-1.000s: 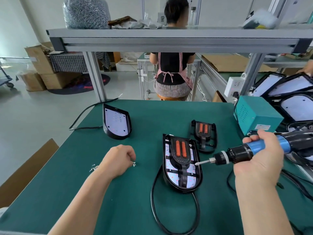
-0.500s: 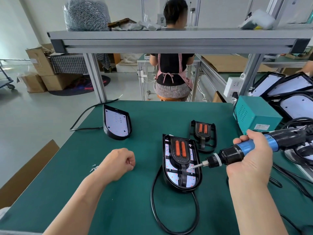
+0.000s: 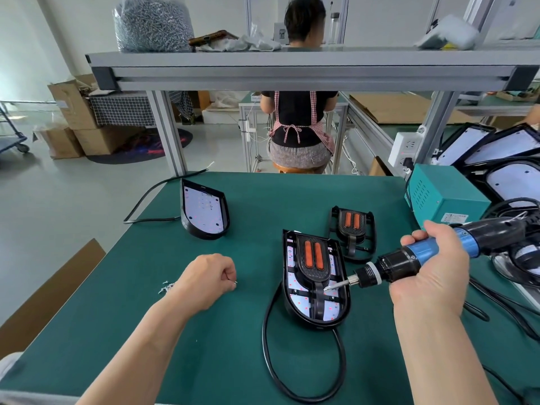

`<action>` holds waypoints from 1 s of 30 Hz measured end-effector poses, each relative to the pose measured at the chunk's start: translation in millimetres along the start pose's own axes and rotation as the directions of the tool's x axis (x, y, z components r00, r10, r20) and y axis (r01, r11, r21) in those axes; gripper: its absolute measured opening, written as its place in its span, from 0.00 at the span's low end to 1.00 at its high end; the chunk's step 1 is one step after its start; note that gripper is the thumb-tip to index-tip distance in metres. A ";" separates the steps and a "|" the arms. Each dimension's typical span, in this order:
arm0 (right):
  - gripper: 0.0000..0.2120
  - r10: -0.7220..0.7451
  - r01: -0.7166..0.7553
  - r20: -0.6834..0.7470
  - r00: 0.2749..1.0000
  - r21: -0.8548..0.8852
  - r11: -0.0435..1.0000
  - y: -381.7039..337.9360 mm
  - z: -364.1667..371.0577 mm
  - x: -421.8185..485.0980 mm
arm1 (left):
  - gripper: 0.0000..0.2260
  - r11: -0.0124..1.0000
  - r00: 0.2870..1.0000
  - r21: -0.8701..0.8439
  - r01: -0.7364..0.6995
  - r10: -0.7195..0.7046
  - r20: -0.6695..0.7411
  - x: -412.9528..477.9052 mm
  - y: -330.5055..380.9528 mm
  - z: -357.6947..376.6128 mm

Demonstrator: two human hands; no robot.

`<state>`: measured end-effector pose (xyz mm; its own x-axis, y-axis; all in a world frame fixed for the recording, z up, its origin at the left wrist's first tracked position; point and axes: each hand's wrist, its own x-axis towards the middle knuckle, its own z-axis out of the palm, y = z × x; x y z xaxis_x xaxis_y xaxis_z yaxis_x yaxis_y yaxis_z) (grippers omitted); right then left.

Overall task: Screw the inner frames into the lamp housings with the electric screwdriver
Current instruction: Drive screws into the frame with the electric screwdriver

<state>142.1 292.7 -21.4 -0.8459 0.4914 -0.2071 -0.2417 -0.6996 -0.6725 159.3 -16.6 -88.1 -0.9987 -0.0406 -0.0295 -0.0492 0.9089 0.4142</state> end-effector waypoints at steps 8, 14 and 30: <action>0.08 0.000 0.000 0.005 1.000 0.001 1.000 0.7 -2.7 -1.1 | 0.08 0.984 0.999 0.176 -0.028 0.021 0.039 4.5 10.4 0.3; 0.08 0.016 -0.016 0.007 1.000 0.007 1.000 -0.9 -4.9 -2.5 | 0.07 0.999 0.998 0.028 -0.028 0.029 -0.062 -0.5 4.9 -3.8; 0.08 0.049 -0.049 -0.008 0.999 0.022 0.999 0.4 -5.6 -3.1 | 0.11 0.879 0.976 -0.469 -0.086 -0.019 -0.216 17.9 20.5 5.4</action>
<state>147.3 293.8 -24.9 -0.8531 0.4606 -0.2452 -0.2107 -0.7339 -0.6458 140.5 3.6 -85.0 -0.9762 -0.1466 0.1596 0.0384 0.6076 0.7933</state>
